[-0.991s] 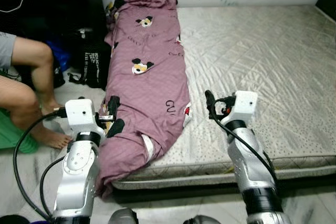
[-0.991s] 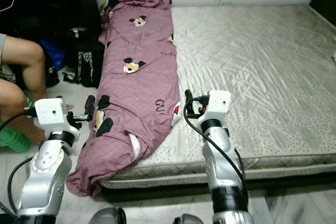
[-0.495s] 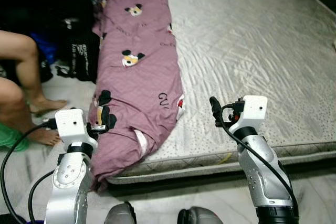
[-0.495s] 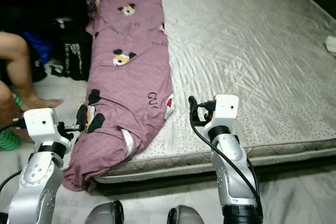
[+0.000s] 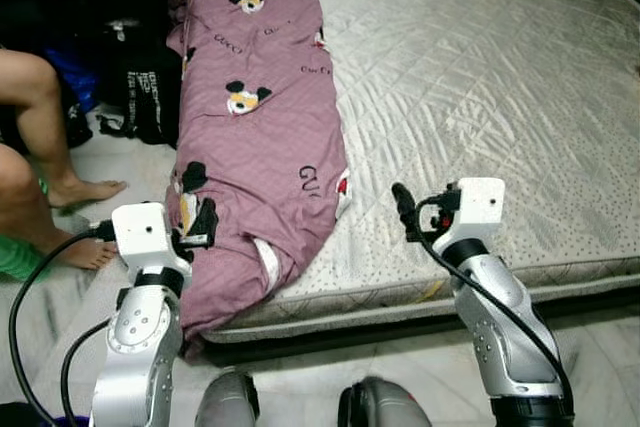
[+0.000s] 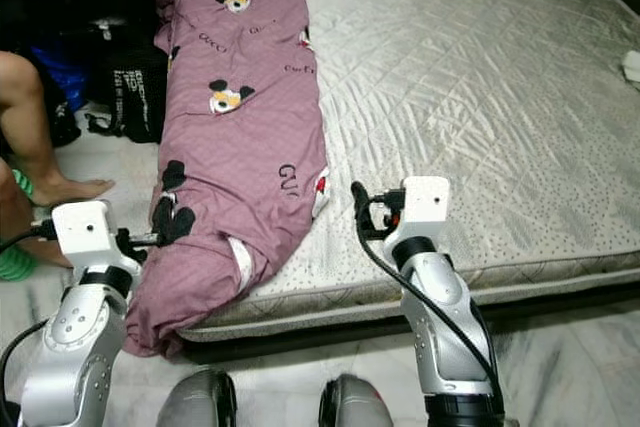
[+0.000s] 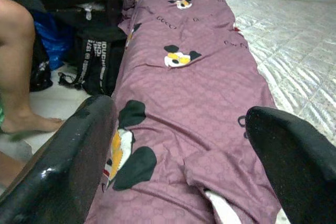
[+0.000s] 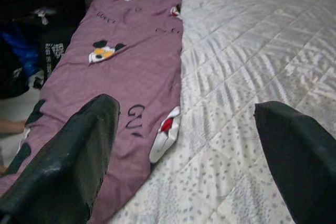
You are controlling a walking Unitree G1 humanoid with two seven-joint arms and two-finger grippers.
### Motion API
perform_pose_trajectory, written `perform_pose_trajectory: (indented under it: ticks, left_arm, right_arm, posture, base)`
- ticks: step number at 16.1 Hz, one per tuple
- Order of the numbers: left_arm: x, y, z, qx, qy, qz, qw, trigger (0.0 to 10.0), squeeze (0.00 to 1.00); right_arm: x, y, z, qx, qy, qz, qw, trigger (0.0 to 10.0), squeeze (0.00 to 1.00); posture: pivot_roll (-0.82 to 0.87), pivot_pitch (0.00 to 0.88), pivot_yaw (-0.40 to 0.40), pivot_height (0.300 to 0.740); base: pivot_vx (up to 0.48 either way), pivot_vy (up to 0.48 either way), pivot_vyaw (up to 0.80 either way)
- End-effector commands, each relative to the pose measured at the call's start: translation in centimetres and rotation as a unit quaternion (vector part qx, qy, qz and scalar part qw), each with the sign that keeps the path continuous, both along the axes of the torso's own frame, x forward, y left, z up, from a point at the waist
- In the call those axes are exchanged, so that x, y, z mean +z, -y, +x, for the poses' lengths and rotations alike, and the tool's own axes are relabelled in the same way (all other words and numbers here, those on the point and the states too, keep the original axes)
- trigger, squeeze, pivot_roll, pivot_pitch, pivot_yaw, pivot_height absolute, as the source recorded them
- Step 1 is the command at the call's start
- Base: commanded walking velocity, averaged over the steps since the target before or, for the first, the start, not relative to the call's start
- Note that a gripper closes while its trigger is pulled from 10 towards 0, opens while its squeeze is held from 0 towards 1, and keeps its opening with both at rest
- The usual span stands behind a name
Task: Clean up the room
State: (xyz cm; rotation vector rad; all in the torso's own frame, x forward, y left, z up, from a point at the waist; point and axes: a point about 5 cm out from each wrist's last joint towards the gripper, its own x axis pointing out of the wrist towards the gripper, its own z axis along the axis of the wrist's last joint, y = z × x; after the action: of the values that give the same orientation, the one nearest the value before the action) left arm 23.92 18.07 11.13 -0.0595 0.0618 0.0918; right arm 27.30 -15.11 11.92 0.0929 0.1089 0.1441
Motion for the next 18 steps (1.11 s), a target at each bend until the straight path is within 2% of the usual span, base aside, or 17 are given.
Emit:
perform_pose_trajectory:
  ticks: [1,10,13,18]
  left_arm:
    - [0.04,-0.01,-0.15,0.003,-0.004,0.0,1.0,10.0,0.0]
    - [0.02,0.13,0.28,0.017,-0.001,-0.007,1.0,10.0,0.0]
    - [-0.13,-0.34,0.49,0.03,-0.003,-0.014,0.999,10.0,0.0]
    - [0.16,-0.17,0.78,0.021,0.013,-0.021,0.999,10.0,0.0]
  right_arm:
    - [0.29,-0.02,-0.11,0.006,0.001,0.002,1.0,10.0,0.0]
    - [0.2,-0.28,0.38,0.018,-0.005,-0.002,1.0,10.0,0.0]
    - [0.24,-0.4,0.56,0.022,-0.005,-0.002,1.0,10.0,0.0]
    - [0.45,-0.71,0.69,0.037,0.002,-0.003,0.999,10.0,0.0]
  posture:
    - [-0.1,0.173,-0.02,0.64]
    - [-0.1,0.165,-0.029,0.64]
    - [-0.1,0.166,-0.033,0.64]
    - [-0.11,0.163,-0.036,0.64]
  base:
    - [0.0,0.0,0.0]
    - [0.0,0.0,0.0]
    - [0.0,0.0,0.0]
    - [0.051,0.0,0.0]
